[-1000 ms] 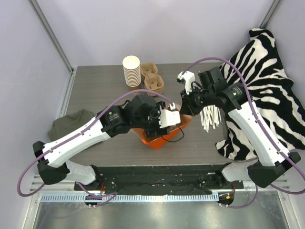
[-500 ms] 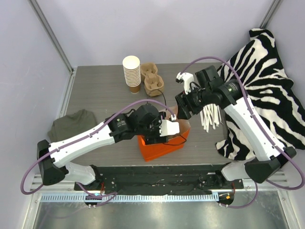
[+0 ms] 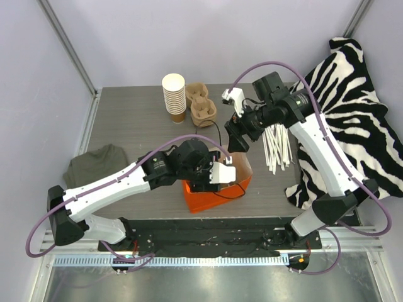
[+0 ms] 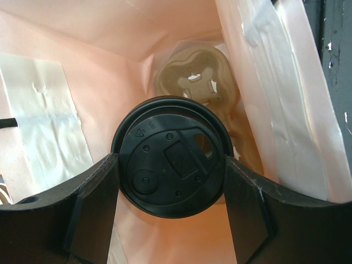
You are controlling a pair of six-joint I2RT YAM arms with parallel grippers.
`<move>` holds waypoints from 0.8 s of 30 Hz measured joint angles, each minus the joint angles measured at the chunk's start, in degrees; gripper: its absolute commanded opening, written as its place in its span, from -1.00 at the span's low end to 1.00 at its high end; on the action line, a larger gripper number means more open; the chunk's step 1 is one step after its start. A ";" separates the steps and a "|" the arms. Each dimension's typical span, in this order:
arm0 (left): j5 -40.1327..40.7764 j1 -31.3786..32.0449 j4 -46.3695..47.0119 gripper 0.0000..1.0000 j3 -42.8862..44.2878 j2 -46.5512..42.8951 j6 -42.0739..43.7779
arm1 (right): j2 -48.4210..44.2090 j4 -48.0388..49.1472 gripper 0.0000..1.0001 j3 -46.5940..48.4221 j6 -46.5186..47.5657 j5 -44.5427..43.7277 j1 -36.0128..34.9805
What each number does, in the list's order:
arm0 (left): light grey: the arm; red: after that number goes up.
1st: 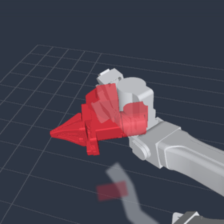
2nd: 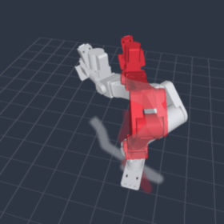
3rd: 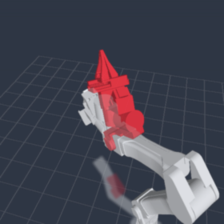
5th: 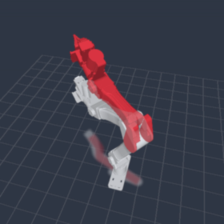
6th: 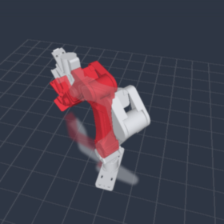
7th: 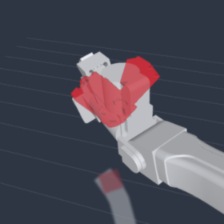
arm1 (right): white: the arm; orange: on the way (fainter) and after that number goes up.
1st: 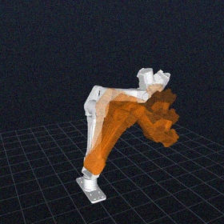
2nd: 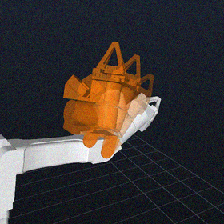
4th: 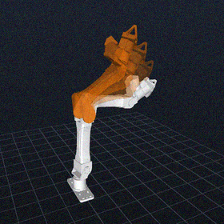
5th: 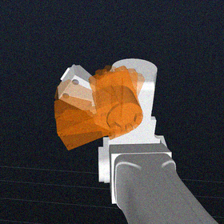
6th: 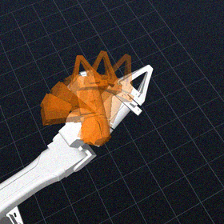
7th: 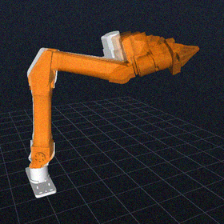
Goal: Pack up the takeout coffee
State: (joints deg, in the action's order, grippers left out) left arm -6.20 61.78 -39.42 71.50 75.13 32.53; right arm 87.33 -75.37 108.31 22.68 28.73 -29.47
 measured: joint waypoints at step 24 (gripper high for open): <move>3.23 0.00 4.98 -0.65 -6.01 -3.19 0.48 | -1.25 9.31 -0.98 -9.27 -2.54 2.45 -3.17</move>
State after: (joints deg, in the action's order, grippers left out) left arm -2.96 61.78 -34.44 65.49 71.94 33.01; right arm 86.08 -66.06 99.04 20.14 31.18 -32.64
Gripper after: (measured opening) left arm 0.721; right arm 0.032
